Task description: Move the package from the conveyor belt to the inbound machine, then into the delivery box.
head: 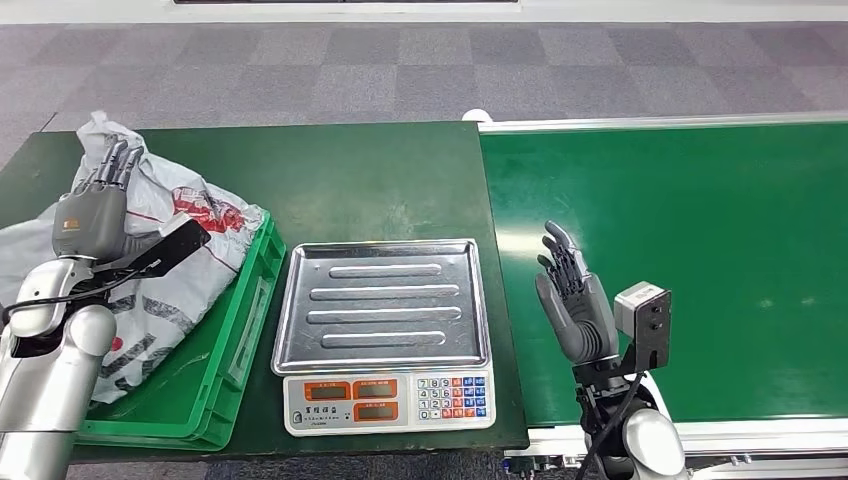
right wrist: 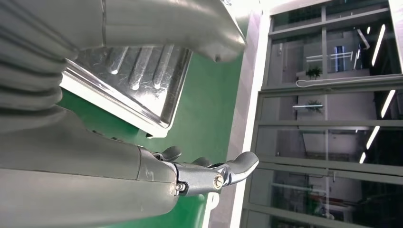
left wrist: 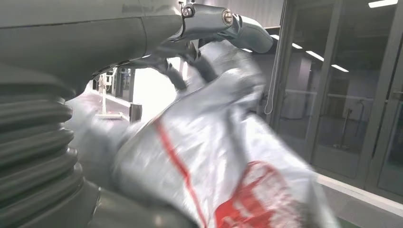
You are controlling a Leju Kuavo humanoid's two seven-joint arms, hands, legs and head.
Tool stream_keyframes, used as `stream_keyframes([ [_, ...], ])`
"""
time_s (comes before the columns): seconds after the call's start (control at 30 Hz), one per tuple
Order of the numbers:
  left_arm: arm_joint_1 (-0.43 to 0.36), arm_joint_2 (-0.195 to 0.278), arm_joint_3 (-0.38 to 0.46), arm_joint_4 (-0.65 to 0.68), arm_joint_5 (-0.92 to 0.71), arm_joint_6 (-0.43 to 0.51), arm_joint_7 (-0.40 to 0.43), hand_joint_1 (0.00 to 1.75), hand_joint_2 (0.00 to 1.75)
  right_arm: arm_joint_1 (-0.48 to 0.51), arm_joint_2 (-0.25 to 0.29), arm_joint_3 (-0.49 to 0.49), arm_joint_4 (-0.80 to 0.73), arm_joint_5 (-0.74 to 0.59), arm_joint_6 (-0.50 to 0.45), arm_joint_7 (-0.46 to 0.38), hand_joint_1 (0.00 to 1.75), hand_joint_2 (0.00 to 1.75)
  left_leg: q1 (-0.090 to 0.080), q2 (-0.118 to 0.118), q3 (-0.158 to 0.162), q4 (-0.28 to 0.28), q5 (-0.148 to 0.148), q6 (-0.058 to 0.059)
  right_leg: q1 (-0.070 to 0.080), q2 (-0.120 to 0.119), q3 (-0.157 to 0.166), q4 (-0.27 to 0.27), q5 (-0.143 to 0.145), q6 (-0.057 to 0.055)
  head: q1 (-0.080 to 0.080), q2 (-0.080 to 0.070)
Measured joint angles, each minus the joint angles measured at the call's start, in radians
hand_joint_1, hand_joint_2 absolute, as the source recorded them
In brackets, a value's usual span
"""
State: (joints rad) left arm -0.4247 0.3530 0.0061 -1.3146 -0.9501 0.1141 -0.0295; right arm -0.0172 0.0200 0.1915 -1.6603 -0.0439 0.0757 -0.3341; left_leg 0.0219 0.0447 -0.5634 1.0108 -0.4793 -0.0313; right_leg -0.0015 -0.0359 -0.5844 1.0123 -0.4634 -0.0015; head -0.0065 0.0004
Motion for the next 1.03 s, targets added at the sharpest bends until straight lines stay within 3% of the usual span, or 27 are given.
stream_keyframes([
  [0.43, -0.012, -0.006, -0.01, 0.009, 0.053, 0.024, -0.027, 0.0, 1.75, -0.002, -0.001, 0.0, 0.02, -0.007, -0.003, 0.0, 0.0, 0.0, 0.0, 0.0, 0.0, 0.0, 0.0, 0.0, 0.0, 0.0, 0.0, 0.0, 0.0, 0.0, 0.0, 0.0],
  [0.57, -0.01, -0.015, -0.009, 0.0, 0.177, 0.032, -0.088, 0.0, 1.75, -0.004, -0.001, 0.0, 0.023, -0.01, -0.004, 0.0, 0.0, 0.0, 0.0, 0.0, 0.0, 0.0, 0.0, 0.0, 0.0, 0.0, 0.0, 0.0, 0.0, 0.0, 0.0, 0.0],
  [0.73, 0.023, -0.07, -0.009, -0.068, 0.502, 0.014, -0.236, 0.0, 1.75, -0.025, -0.001, 0.015, 0.046, -0.028, -0.005, 0.0, 0.0, 0.0, 0.0, 0.0, -0.001, 0.0, 0.0, 0.0, 0.0, 0.0, 0.0, 0.0, 0.0, 0.0, 0.0, 0.0],
  [0.9, 0.073, -0.157, -0.034, -0.124, 0.617, 0.061, -0.284, 0.0, 1.75, -0.073, 0.001, 0.069, 0.098, -0.033, -0.005, 0.004, 0.0, 0.0, -0.001, -0.001, -0.001, 0.0, 0.0, 0.0, -0.002, -0.001, 0.0, 0.0, 0.0, 0.0, 0.0, 0.0],
  [1.03, 0.09, -0.198, -0.063, -0.127, 0.769, -0.078, -0.26, 0.0, 1.75, -0.106, 0.002, 0.103, 0.135, -0.038, 0.006, 0.009, 0.0, 0.0, -0.001, -0.001, -0.001, 0.0, 0.0, 0.0, -0.002, -0.001, 0.0, 0.0, 0.0, 0.0, 0.0, 0.0],
])
